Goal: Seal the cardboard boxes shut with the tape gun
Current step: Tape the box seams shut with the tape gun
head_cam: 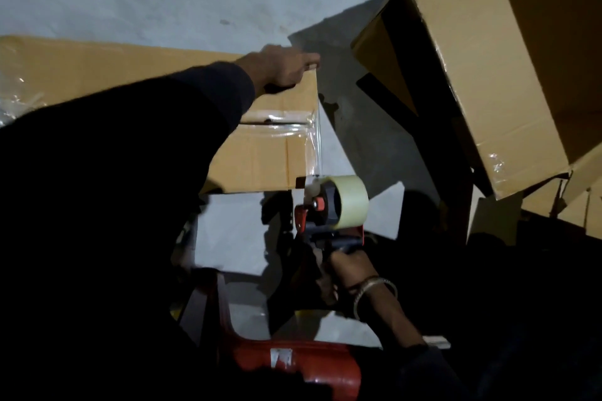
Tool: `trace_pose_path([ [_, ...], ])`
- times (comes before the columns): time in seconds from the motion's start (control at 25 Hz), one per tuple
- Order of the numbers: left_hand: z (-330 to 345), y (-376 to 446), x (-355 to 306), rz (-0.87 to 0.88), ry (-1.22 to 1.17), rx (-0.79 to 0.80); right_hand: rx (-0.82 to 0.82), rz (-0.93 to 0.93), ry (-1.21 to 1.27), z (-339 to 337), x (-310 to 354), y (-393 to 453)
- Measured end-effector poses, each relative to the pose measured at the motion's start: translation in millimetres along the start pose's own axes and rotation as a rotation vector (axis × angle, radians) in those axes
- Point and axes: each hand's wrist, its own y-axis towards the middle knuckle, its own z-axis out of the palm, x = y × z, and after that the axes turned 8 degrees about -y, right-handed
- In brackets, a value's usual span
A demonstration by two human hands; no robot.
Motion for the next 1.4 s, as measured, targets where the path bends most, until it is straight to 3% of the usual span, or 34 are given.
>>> trace_pose_path([
  [0.4, 2.9, -9.0, -4.5, 0.026, 0.014, -0.025, 0.039, 0.076, 0.041, 36.4, 23.5, 15.5],
  [0.64, -2.9, -12.3, -14.1, -0.01, 0.028, -0.012, 0.196, 0.175, 0.314, 52.0, 39.7, -1.2],
  [0.88, -14.5, -20.6, -8.9, -0.07, 0.001, -0.009, 0.351, 0.201, 0.385, 62.0, 49.1, -7.9],
  [0.96, -29.8, -26.8, -42.2, -0.055, 0.026, -0.039, 0.36, 0.188, 0.423, 49.0, 37.9, -20.9],
  [1.04, -25.6, -25.7, -44.7, -0.061, 0.033, -0.082, 0.333, 0.19, 0.468, 47.4, 30.1, -22.9],
  [1.16, 10.4, -46.0, -40.9, -0.081, 0.184, 0.0, 0.247, 0.163, 0.572, 29.4, 20.9, -23.5],
  [1.4, 36.0, -79.5, -84.8, 0.258, 0.476, 0.051, -0.051, 0.058, 0.688, -25.8, 24.2, 14.8],
])
